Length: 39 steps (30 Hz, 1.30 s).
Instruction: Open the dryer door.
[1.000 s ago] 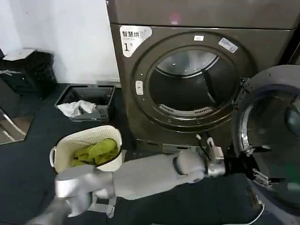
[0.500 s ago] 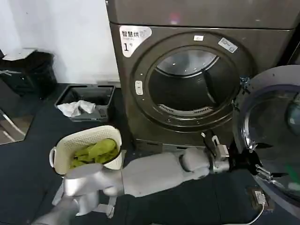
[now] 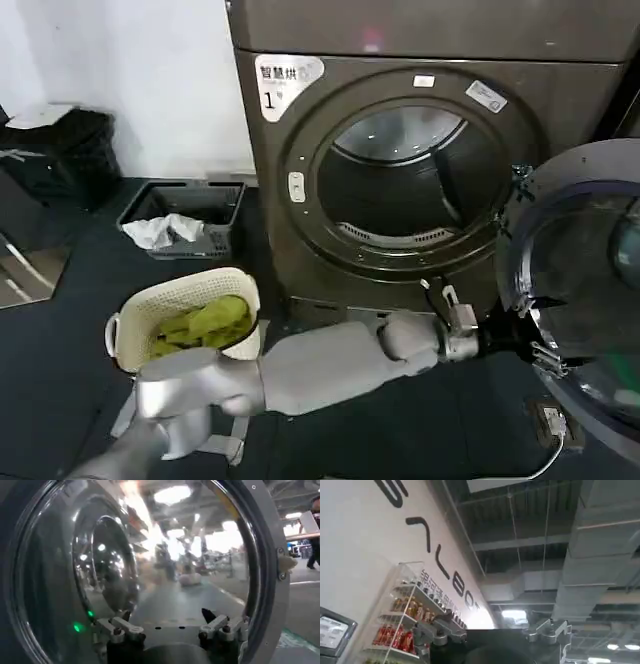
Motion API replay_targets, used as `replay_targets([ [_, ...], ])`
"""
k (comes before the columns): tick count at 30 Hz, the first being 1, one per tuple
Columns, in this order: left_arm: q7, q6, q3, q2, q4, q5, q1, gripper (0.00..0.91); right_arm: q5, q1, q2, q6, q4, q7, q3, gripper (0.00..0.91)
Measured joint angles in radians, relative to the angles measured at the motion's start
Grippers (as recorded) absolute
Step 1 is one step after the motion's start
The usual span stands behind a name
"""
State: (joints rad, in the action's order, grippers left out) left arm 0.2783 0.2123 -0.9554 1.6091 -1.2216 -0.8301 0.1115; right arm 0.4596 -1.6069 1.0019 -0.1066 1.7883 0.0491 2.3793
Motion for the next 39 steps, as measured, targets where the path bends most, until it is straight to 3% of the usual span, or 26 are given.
replay_targets([
  [26,-0.002,0.008,-0.016,-0.004,-0.156,-0.040,-0.030,0.907,-0.018,0.023,-0.010,-0.004,0.016,0.002,-0.040,0.907],
  [39,0.002,0.025,-0.018,-0.196,-0.285,-0.001,-0.051,0.907,-0.024,0.028,-0.010,-0.007,0.035,0.005,-0.050,0.907],
])
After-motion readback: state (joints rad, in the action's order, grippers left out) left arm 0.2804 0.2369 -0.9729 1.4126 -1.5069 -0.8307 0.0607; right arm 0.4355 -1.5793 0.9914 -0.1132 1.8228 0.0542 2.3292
